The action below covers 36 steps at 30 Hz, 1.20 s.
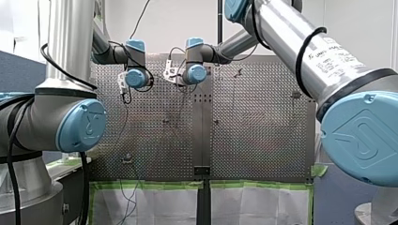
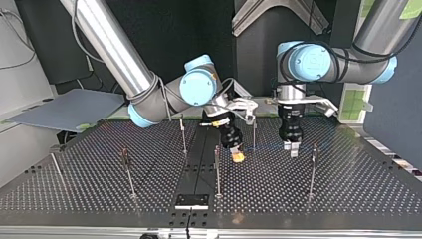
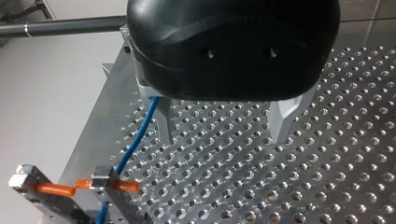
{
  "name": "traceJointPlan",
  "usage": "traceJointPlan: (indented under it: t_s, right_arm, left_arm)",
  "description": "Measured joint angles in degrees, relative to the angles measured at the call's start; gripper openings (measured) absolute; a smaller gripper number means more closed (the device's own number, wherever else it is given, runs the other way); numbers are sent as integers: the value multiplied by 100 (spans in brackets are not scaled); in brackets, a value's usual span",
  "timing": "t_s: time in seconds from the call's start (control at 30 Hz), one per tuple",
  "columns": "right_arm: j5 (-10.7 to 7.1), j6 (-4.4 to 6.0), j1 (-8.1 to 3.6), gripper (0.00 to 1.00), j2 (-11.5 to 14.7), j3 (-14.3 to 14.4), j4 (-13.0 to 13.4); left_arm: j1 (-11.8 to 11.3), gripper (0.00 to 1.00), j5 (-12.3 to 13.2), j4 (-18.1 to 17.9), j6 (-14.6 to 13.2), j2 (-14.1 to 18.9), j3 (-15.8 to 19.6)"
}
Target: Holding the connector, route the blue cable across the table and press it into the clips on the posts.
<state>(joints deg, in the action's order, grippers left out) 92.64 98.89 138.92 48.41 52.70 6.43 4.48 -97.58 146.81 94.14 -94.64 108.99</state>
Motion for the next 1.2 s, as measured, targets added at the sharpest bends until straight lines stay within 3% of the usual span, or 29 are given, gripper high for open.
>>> traceJointPlan:
  t_s: [0.07,0.1,0.13,0.2,0.23,0.27,0.77,1.2]
  right_arm:
    - [0,0,-8,0,0,0,0]
    - [0,0,-10,0,0,0,0]
    - [0,0,-12,0,0,0,0]
    - [0,0,-15,0,0,0,0]
    - [0,0,-15,0,-1,0,0]
    - [-1,0,-16,0,0,0,-1]
    - [7,0,-18,0,-1,43,-120]
    - [13,-7,-25,0,4,666,-158]
  left_arm:
    - [1,53,-6,-10,65,0,0]
    - [1,53,-7,-13,95,0,0]
    - [2,35,-11,-16,135,-2,0]
    - [2,35,-15,-17,195,-2,-1]
    - [2,10,-17,-18,224,-3,-1]
    - [2,0,-23,-19,241,-3,-1]
    - [57,0,-242,66,271,-1,122]
    - [120,0,-255,-331,312,-14,738]
